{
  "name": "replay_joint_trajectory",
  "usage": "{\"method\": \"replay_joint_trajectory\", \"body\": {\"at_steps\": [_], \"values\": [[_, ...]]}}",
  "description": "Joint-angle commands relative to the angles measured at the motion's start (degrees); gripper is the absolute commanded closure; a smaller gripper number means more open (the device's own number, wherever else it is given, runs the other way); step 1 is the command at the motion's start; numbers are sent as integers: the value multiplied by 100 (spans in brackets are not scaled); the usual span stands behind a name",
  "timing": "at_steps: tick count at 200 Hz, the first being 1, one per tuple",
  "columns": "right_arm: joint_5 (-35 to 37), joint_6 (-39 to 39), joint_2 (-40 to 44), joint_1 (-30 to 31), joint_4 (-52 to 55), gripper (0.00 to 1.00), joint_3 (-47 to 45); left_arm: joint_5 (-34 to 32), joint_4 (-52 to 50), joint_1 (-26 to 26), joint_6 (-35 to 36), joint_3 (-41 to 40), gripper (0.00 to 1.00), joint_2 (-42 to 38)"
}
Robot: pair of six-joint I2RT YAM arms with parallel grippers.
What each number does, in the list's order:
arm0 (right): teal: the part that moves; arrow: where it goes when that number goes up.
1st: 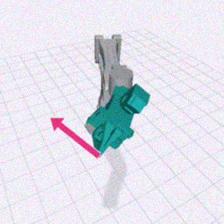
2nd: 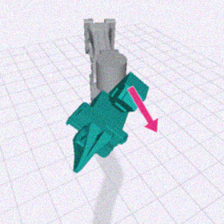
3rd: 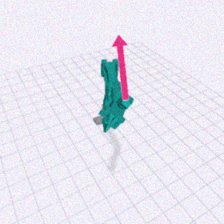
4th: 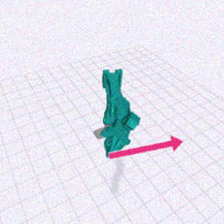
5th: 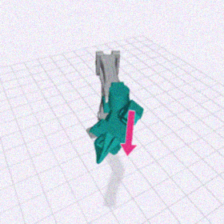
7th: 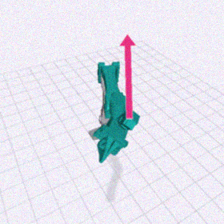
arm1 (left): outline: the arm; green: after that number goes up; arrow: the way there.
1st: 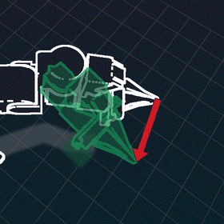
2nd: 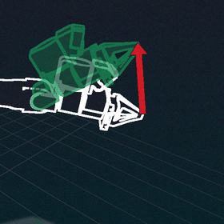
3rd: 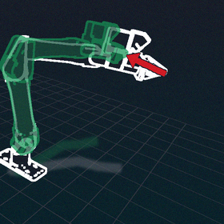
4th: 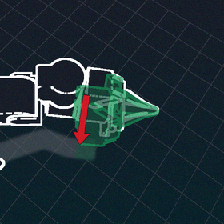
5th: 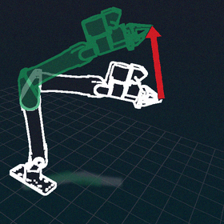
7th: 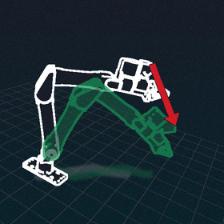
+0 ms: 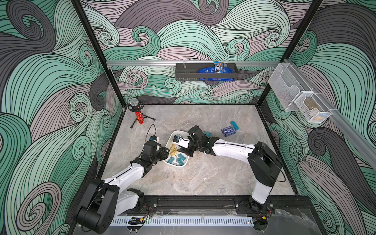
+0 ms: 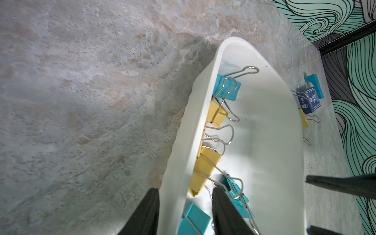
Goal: Take out the binder clips from the storage box
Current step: Pick up the binder clip from the storage box.
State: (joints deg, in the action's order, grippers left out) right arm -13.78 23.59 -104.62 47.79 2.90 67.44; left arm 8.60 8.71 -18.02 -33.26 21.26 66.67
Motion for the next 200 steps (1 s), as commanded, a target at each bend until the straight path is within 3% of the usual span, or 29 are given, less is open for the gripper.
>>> {"method": "replay_joint_trajectory", "body": {"at_steps": [1,200], "values": [[-11,114,-217,48,-52,65,171,124,187,35,-27,-5,55,-12],[170,452,-823,105,-108,62,427,577,589,32,-131,-210,59,107]]}}
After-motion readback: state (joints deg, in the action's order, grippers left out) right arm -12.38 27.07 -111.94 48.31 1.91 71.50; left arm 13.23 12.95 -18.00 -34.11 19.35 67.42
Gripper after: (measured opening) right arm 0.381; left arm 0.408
